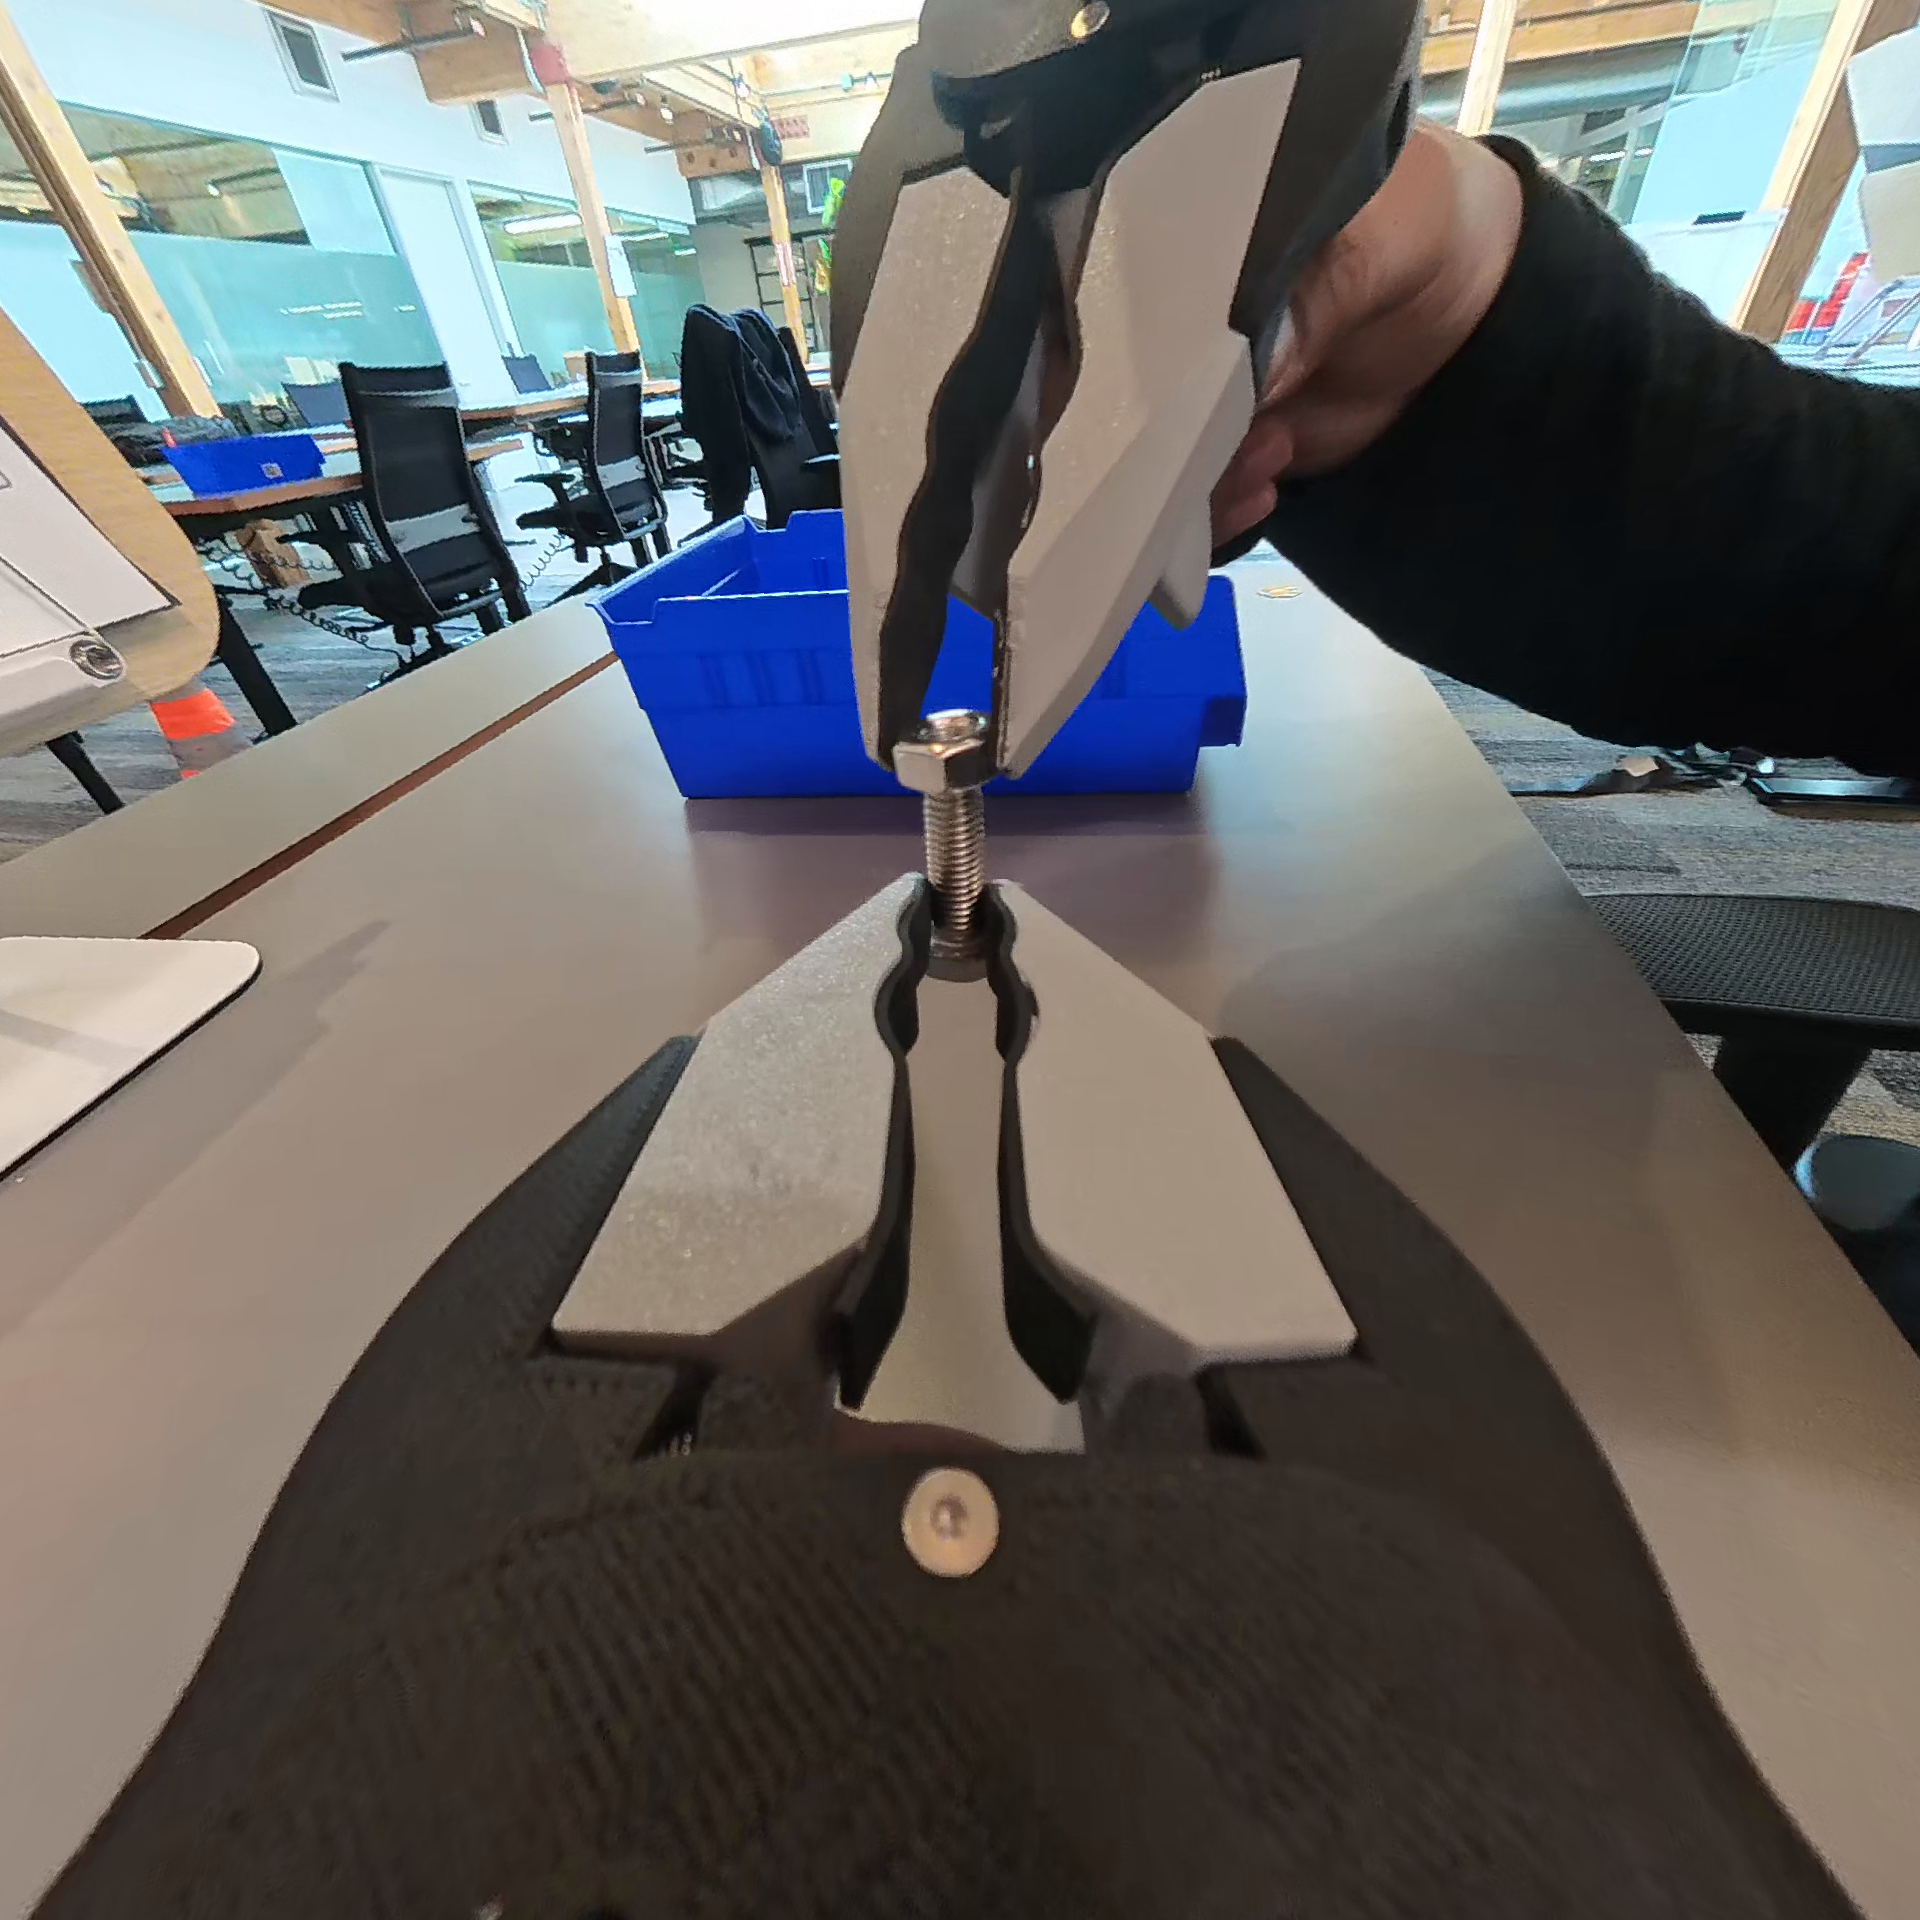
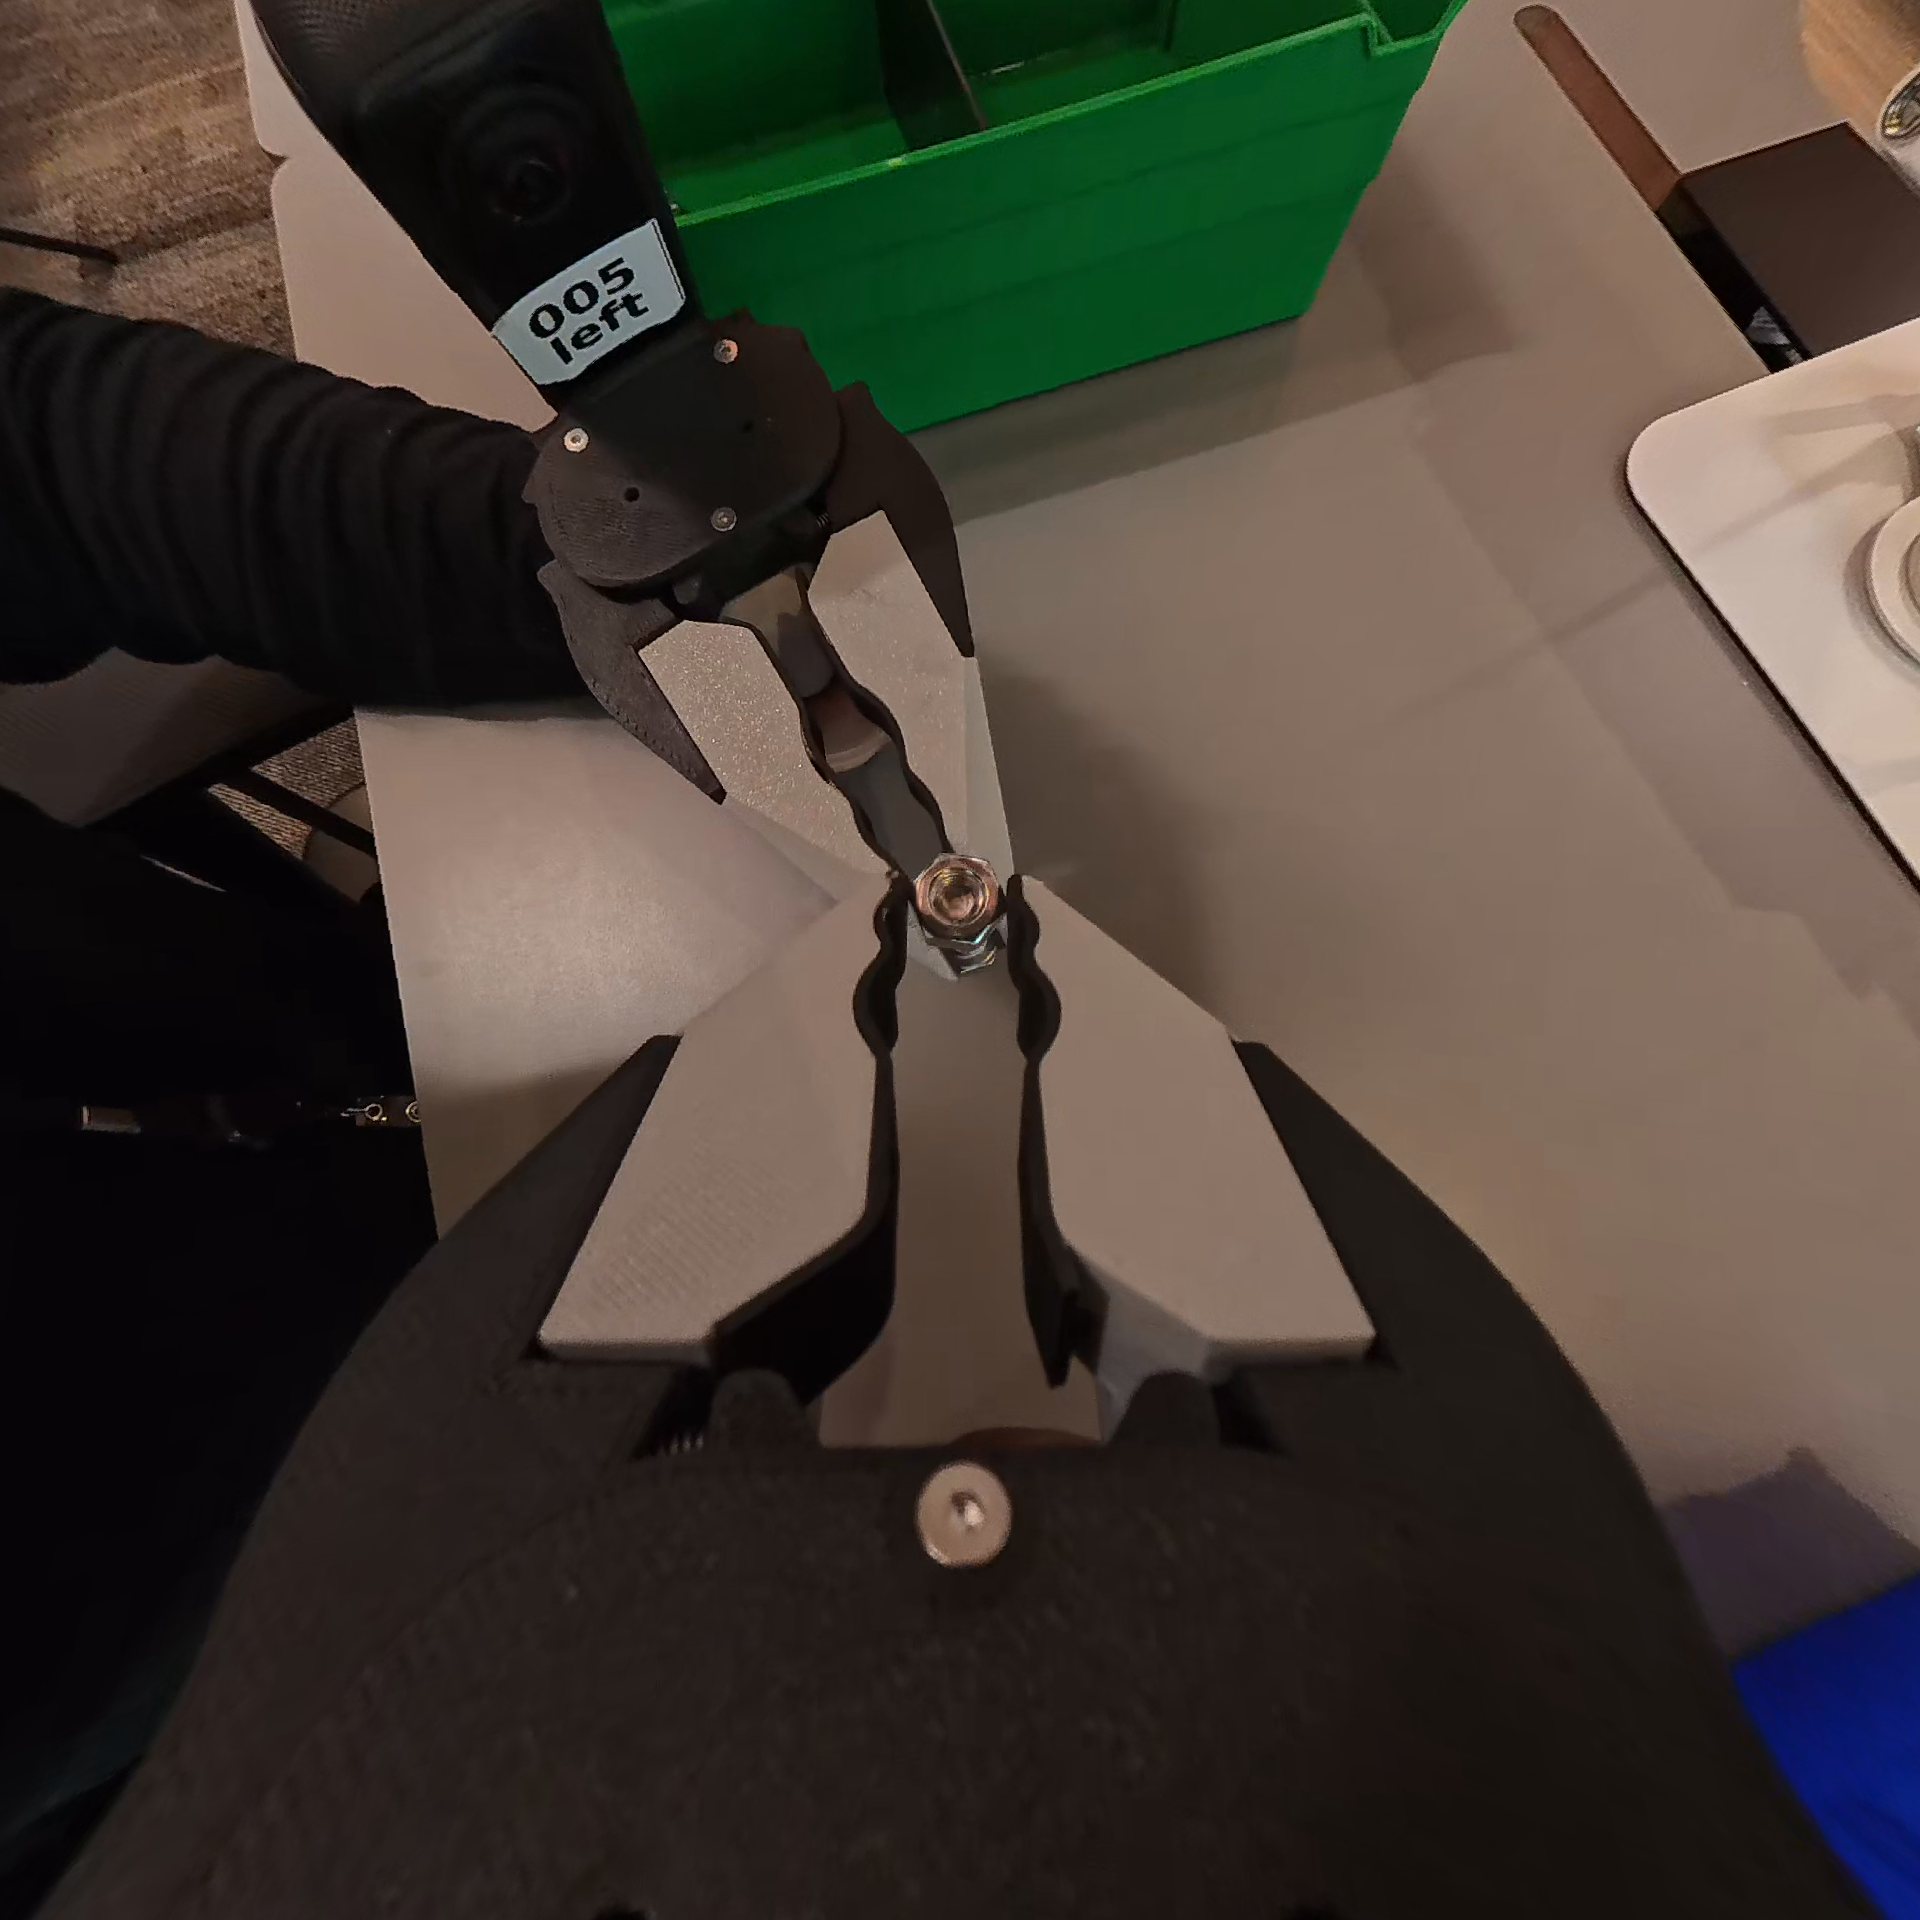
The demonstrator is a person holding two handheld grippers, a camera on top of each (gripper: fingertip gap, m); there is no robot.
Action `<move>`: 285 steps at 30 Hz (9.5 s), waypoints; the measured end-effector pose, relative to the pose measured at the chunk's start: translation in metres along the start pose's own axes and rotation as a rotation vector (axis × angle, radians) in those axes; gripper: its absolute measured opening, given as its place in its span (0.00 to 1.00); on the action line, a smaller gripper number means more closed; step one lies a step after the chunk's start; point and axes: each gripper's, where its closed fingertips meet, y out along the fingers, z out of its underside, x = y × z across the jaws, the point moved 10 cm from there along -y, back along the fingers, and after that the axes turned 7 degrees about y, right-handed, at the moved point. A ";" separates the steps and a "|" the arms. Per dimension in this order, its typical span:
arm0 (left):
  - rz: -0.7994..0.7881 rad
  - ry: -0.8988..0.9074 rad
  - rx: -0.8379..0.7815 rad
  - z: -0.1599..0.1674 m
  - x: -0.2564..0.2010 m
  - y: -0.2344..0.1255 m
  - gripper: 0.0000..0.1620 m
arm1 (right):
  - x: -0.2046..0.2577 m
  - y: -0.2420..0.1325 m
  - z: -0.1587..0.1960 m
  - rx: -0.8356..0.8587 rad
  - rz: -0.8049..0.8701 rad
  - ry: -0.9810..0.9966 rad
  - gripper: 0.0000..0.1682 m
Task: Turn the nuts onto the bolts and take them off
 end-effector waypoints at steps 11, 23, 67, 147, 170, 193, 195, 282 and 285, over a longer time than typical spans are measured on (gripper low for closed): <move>-0.013 0.004 0.013 -0.001 0.000 0.000 0.05 | 0.000 0.003 -0.002 0.024 0.005 0.008 0.10; -0.062 -0.019 0.066 0.001 0.002 0.002 0.05 | -0.002 0.009 -0.003 0.040 0.089 0.076 0.10; -0.363 -0.090 0.171 0.006 0.008 0.005 0.04 | -0.007 0.034 -0.005 -0.095 0.324 0.269 0.10; -0.085 -0.073 0.023 -0.002 -0.005 0.006 0.04 | -0.017 0.026 0.043 -0.555 -0.258 0.003 0.30; -0.106 -0.086 0.022 -0.002 -0.001 0.004 0.04 | -0.017 0.023 0.047 -0.576 -0.246 0.015 0.30; -0.156 -0.109 0.013 -0.003 0.006 -0.002 0.04 | -0.017 0.022 0.046 -0.615 -0.200 0.024 0.32; -0.130 -0.105 0.016 -0.004 0.002 0.001 0.04 | -0.017 0.026 0.044 -0.616 -0.194 0.032 0.32; -0.144 -0.157 0.075 -0.004 0.007 0.001 0.04 | -0.022 0.035 0.042 -0.582 -0.068 0.128 0.06; -0.148 -0.171 0.065 -0.005 0.006 0.002 0.04 | -0.023 0.034 0.042 -0.594 -0.085 0.160 0.06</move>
